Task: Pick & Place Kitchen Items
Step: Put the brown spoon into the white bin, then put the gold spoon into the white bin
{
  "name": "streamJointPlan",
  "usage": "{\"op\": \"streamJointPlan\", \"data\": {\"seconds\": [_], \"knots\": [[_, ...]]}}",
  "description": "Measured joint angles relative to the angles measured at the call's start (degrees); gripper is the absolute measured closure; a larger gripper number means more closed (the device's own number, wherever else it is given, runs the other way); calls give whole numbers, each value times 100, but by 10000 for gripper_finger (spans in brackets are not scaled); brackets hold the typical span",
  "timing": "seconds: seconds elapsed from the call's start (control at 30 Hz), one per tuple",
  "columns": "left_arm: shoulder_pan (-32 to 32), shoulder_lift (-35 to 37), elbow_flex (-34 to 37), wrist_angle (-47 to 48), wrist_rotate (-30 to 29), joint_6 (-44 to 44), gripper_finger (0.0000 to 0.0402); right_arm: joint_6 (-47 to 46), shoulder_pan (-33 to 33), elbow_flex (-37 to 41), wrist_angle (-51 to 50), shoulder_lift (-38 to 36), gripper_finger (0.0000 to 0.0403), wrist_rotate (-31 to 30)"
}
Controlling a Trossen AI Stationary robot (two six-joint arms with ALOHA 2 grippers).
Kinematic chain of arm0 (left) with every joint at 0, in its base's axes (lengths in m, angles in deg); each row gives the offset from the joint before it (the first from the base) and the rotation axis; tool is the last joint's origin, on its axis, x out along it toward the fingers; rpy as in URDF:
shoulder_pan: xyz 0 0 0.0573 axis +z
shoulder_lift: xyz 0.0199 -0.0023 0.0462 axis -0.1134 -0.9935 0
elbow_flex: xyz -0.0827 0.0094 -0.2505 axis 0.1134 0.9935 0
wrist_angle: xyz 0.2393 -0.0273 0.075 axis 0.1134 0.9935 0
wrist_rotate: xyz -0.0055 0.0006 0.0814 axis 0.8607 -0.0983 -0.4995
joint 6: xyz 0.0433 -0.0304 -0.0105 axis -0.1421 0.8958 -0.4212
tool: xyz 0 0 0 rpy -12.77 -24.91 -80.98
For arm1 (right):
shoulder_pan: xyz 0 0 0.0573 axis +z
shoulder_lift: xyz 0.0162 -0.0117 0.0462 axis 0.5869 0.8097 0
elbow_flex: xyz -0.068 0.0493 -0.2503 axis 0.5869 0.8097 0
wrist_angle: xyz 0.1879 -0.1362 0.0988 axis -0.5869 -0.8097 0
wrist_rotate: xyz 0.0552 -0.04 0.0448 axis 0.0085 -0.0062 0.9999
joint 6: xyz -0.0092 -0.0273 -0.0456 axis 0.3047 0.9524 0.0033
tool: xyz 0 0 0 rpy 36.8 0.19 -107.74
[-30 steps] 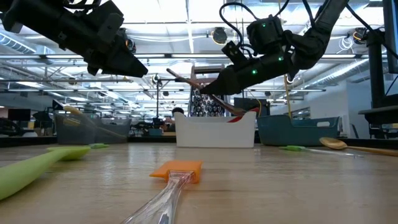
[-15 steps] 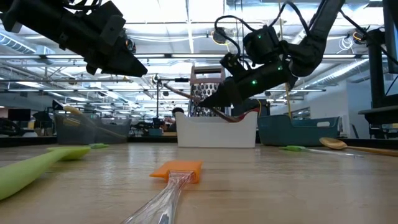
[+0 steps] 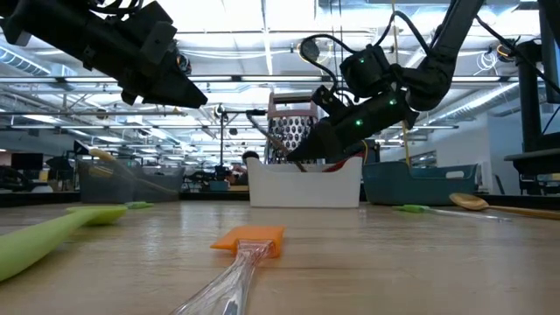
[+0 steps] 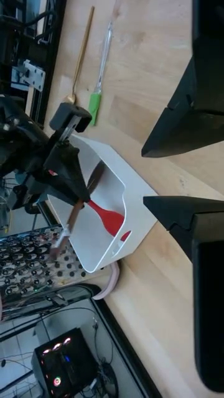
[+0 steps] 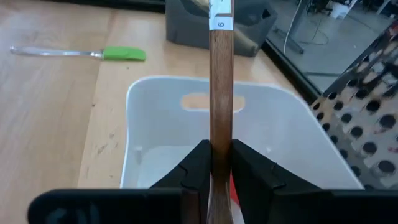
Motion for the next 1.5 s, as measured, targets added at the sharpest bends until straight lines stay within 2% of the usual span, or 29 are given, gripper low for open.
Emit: {"op": "streamJointPlan", "data": {"seconds": [0.33, 0.53, 0.9, 1.2, 1.3, 1.5], "knots": [[-1, 0, 0, 2, 4, 4, 286, -7, -5, 0, -255, 0, 328, -3], [-1, 0, 0, 0, 9, 37, 286, -22, -5, 0, -329, 0, 304, -475], [-1, 0, 0, 42, 17, 37, 286, 44, 266, -2, -368, -113, 282, -444], [-3, 0, 0, 42, 161, 31, 286, 39, 773, 0, -1113, -866, 274, -468], [-3, 0, 0, 41, 162, 28, 286, -63, 956, 0, -1386, -1206, 257, -543], [-3, 2, 0, 39, 162, 28, 286, -513, 1394, 0, -2426, -1765, 215, -1125]]}}
